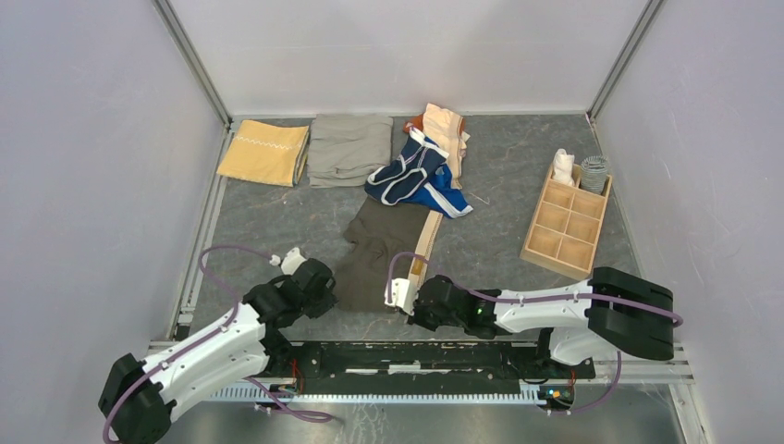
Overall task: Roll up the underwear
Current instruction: Fold the underwear at the center of the board.
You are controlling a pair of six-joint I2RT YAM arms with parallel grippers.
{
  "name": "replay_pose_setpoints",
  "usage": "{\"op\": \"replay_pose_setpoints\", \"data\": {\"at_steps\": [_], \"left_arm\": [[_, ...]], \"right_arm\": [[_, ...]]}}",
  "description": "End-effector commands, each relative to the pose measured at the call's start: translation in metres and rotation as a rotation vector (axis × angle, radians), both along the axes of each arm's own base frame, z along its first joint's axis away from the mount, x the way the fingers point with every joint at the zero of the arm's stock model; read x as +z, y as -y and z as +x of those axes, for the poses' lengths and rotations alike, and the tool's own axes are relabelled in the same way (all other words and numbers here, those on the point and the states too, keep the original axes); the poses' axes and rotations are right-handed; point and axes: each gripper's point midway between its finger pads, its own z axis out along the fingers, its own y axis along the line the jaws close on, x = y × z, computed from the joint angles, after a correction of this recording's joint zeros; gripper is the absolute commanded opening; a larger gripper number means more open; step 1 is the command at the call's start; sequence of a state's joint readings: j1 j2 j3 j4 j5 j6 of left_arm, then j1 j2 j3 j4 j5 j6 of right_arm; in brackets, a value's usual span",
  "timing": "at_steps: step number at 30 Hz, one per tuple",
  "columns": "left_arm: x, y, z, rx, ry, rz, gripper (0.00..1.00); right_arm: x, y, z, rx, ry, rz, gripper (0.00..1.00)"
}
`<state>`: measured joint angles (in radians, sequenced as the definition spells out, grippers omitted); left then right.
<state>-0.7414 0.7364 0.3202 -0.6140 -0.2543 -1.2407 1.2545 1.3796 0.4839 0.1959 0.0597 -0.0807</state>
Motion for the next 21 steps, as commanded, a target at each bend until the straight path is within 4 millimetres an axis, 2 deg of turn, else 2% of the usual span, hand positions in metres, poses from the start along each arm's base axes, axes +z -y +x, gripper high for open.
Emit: {"op": "replay_pose_setpoints", "data": {"at_steps": [1,5,9,12,18,21], "left_arm": [[0.039,-0.001,0.011,-0.014,0.077,0.009,0.02],[0.049,-0.007,0.003,-0.024,0.040,0.041,0.02],[0.041,-0.002,-0.009,-0.081,-0.049,0.054,0.02],[0.042,0.001,-0.015,-0.095,-0.075,0.034,0.02],[0.068,0.000,-0.025,-0.072,-0.043,-0.051,0.02],[0.083,-0.007,-0.027,-0.047,-0.017,-0.063,0.02]], "right_arm": [[0.009,-0.001,-0.008,0.014,-0.025,0.018,0.00],[0.011,0.002,-0.025,0.049,-0.053,-0.006,0.00],[0.012,0.000,-0.052,0.119,-0.093,-0.022,0.00],[0.017,-0.004,-0.073,0.177,-0.125,-0.017,0.00],[0.046,-0.020,-0.107,0.240,-0.217,0.081,0.00],[0.050,-0.019,-0.111,0.240,-0.234,0.073,0.00]]}}
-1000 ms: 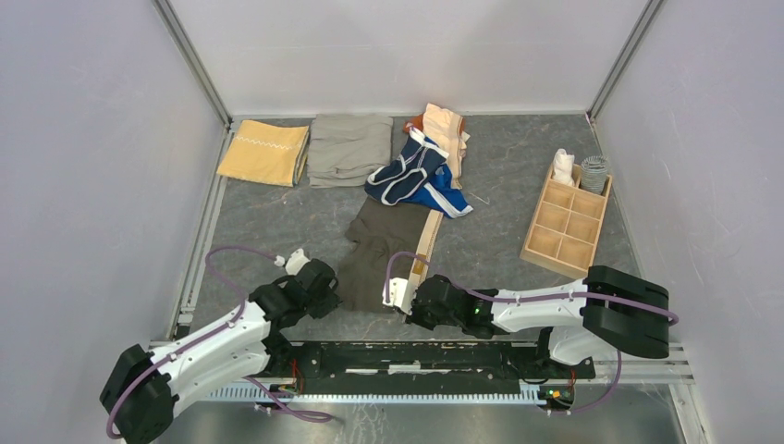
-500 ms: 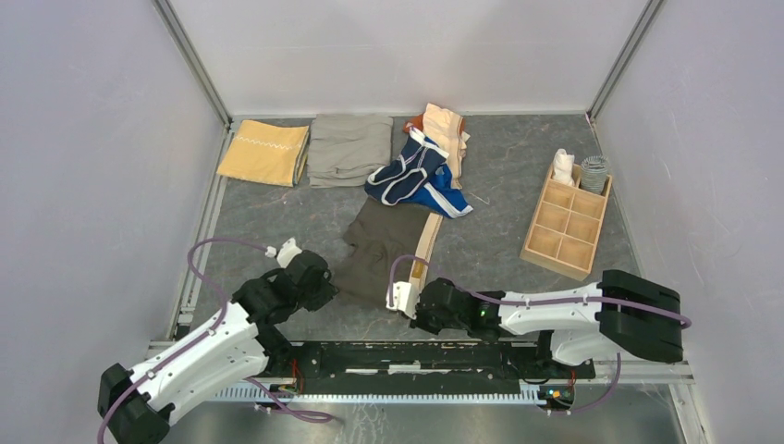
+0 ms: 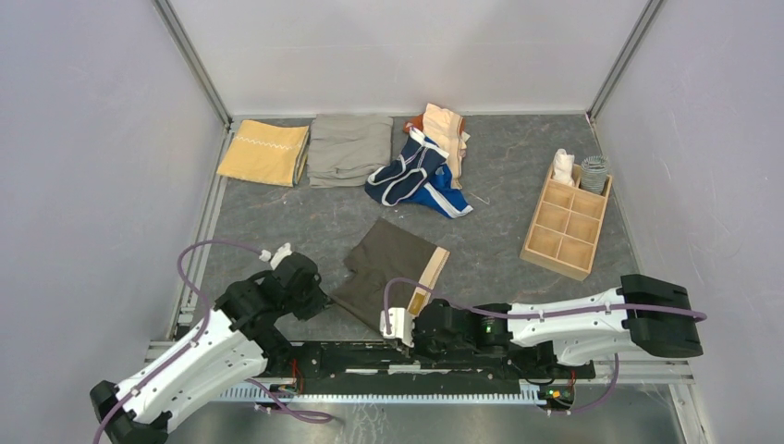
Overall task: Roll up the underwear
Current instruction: Fold the underwear at the center of the board.
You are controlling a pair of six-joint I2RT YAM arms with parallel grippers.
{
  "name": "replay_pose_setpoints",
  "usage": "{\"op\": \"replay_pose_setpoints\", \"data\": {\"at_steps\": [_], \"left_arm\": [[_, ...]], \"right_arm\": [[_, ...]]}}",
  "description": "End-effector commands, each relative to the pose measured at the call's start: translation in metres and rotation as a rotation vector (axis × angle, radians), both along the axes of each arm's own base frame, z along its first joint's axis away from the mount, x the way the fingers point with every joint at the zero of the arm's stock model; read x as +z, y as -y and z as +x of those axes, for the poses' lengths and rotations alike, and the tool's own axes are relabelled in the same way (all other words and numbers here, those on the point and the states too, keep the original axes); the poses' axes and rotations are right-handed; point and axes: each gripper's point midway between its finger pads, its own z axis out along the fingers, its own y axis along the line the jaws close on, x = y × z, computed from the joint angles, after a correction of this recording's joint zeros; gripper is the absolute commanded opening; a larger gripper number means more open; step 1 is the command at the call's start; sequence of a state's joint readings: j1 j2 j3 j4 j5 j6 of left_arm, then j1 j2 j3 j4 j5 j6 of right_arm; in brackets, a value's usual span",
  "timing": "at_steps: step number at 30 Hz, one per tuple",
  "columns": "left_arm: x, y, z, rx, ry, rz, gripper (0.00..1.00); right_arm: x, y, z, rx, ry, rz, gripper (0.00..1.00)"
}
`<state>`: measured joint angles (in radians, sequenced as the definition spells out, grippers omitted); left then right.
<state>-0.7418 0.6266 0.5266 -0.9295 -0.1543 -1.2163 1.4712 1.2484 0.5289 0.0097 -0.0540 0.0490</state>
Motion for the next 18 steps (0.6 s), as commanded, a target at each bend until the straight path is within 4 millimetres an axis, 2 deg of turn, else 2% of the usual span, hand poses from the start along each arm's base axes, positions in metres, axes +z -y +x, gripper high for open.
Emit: {"op": "replay_pose_setpoints", "data": {"at_steps": [1,5,8,15,18], "left_arm": [[0.034,-0.010,-0.001,0.037,0.054,-0.016,0.02],[0.050,-0.013,0.013,0.070,0.111,0.003,0.02],[0.058,-0.005,0.031,0.058,0.154,0.027,0.02],[0.080,0.010,0.074,0.057,0.238,0.111,0.02],[0.089,0.016,0.093,0.063,0.276,0.144,0.02]], "right_arm": [[0.027,-0.011,-0.013,0.009,-0.063,0.045,0.00],[0.034,-0.012,-0.001,-0.065,-0.055,0.016,0.00],[0.041,-0.012,0.009,-0.115,-0.054,0.027,0.00],[0.064,-0.002,0.050,-0.207,-0.110,0.102,0.00],[0.067,0.003,0.069,-0.231,-0.129,0.112,0.00]]}}
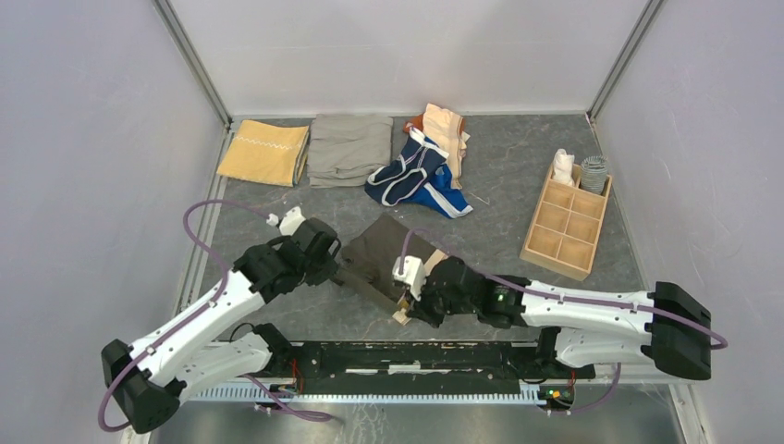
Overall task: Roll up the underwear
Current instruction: Fold the underwear at the center of the board.
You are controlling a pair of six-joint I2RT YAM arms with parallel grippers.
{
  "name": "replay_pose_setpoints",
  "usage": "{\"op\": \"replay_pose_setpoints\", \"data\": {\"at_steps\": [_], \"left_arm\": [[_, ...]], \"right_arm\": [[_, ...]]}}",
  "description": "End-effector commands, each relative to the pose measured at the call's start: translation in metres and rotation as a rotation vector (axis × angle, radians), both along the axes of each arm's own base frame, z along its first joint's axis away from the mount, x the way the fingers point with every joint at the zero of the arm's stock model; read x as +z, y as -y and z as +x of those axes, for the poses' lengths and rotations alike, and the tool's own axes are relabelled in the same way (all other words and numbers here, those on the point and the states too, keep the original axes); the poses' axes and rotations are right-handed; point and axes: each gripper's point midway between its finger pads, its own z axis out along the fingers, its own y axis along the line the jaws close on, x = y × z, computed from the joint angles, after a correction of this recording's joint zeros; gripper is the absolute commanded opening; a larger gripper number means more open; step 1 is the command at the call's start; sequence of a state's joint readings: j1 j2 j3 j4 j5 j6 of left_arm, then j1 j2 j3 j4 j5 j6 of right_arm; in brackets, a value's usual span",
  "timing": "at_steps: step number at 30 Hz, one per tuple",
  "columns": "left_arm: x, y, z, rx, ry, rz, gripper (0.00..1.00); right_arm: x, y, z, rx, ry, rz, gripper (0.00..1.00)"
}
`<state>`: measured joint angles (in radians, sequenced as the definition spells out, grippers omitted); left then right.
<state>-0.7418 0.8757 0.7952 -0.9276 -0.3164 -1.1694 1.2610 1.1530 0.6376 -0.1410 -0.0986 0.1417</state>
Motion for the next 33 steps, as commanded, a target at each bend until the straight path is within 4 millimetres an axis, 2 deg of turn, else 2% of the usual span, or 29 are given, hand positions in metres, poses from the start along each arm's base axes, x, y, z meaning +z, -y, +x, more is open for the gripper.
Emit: {"op": "replay_pose_setpoints", "data": {"at_steps": [1,10,19,24,33], "left_arm": [[0.037,0.008,0.044,0.011,0.169,0.043,0.02],[0.051,0.027,0.093,0.011,0.228,0.139,0.02],[0.049,0.042,0.130,0.002,0.240,0.170,0.02],[0.041,0.050,0.145,-0.005,0.237,0.183,0.02],[0.006,0.068,0.160,-0.060,0.196,0.200,0.02]], "right_arm": [[0.019,0.002,0.020,-0.011,-0.034,0.045,0.00],[0.014,0.013,0.067,-0.079,-0.035,0.018,0.00],[0.004,0.025,0.097,-0.145,-0.027,-0.016,0.00],[0.003,0.032,0.115,-0.172,0.020,-0.037,0.00],[-0.020,0.043,0.128,-0.208,0.021,-0.087,0.00]]}}
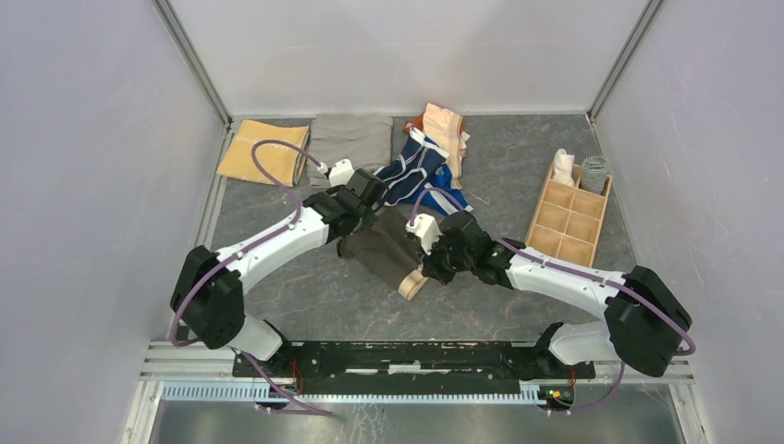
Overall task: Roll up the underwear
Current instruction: Fold the underwear at the center of the board.
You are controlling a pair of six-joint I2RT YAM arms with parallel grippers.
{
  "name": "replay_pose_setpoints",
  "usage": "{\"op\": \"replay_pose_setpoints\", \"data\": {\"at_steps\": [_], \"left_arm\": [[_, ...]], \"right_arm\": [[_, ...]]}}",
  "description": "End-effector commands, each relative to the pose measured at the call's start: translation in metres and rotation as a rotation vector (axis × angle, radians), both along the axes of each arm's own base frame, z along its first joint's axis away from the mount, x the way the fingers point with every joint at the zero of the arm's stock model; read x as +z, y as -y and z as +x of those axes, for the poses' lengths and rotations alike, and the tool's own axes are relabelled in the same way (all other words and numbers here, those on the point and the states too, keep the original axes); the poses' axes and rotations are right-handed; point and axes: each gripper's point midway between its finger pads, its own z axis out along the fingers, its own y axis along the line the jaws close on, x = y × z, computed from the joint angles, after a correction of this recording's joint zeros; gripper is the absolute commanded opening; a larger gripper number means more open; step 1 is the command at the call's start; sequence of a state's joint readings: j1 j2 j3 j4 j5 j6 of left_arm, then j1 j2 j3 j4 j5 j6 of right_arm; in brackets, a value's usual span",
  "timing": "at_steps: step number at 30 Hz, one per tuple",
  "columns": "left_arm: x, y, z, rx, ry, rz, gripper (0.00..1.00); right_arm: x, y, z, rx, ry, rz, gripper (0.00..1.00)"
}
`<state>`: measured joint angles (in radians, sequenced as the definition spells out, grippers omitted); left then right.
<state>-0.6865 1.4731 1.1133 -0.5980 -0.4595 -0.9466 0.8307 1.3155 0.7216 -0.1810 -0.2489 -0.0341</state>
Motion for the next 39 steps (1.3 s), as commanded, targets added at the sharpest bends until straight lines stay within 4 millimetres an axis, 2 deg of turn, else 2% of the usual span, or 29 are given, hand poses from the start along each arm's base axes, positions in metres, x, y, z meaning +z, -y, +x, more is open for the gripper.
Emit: {"op": "replay_pose_setpoints", "data": {"at_steps": [1,11,18,32,35,39], "left_arm": [[0.004,0.010,0.023,-0.030,0.061,0.004,0.02],[-0.008,0.007,0.032,-0.009,0.056,0.027,0.02],[-0.017,0.002,0.032,0.000,0.042,0.042,0.02],[-0.034,0.008,0.038,-0.023,0.011,0.065,0.02],[-0.036,0.009,0.039,-0.027,0.010,0.067,0.02],[-0.038,0.012,0.041,-0.033,0.006,0.064,0.02]], "right_arm": [[0.000,0.001,0.012,-0.007,0.037,0.001,0.00],[-0.001,0.007,0.028,-0.037,0.044,0.015,0.00],[-0.009,0.006,0.031,-0.036,0.024,0.015,0.00],[-0.021,0.012,0.036,-0.059,-0.002,-0.008,0.00],[-0.022,0.014,0.037,-0.068,0.000,-0.015,0.05],[-0.020,0.020,0.044,-0.111,0.030,-0.032,0.26]]}}
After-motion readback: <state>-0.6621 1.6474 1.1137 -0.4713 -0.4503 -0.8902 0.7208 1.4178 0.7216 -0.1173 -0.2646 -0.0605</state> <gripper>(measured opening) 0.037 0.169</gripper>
